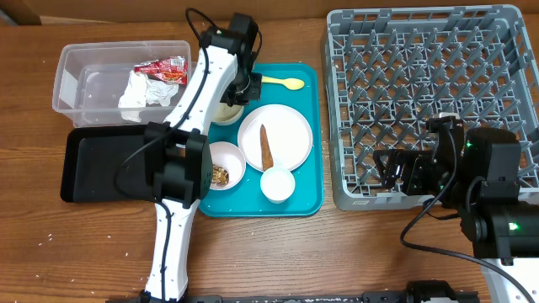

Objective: Sort waste into correct bins and load items into the dishwasher
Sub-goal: 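Move the left gripper to the rice-filled white bowl and grasp its rim, then lift the rice bowl with the left gripper over the black tray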

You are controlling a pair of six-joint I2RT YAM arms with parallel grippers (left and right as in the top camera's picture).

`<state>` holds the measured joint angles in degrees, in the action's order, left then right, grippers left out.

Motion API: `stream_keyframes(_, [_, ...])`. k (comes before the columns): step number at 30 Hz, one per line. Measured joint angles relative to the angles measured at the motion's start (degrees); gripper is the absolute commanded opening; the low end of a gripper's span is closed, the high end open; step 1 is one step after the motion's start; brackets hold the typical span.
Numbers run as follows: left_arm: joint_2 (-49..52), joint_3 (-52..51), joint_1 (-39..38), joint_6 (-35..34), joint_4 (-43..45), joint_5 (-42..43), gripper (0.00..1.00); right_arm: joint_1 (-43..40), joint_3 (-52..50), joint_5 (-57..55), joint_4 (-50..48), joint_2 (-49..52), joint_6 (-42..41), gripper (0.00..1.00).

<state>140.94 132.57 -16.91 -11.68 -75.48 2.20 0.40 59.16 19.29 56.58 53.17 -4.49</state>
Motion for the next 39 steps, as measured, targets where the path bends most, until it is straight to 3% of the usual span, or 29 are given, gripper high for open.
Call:
stream_keyframes(17, [0.5, 26.0, 0.0, 2.4, -20.8, 1.8, 0.04, 0.0, 0.0, 0.0, 0.0, 0.0, 0.0, 1.00])
stream_keyframes(24, [-1.1, 28.3, 0.0, 3.8, -21.2, 1.8, 0.04, 0.0, 0.0, 0.0, 0.0, 0.0, 0.0, 1.00])
stream_keyframes(33, [-19.3, 12.6, 0.9, 6.3, -21.3, 1.8, 0.04, 0.0, 0.0, 0.0, 0.7, 0.0, 0.0, 1.00])
stream_keyframes(39, [-31.5, -2.7, 7.1, 7.6, -21.3, 1.9, 0.04, 0.0, 0.0, 0.0, 0.7, 0.0, 0.0, 1.00])
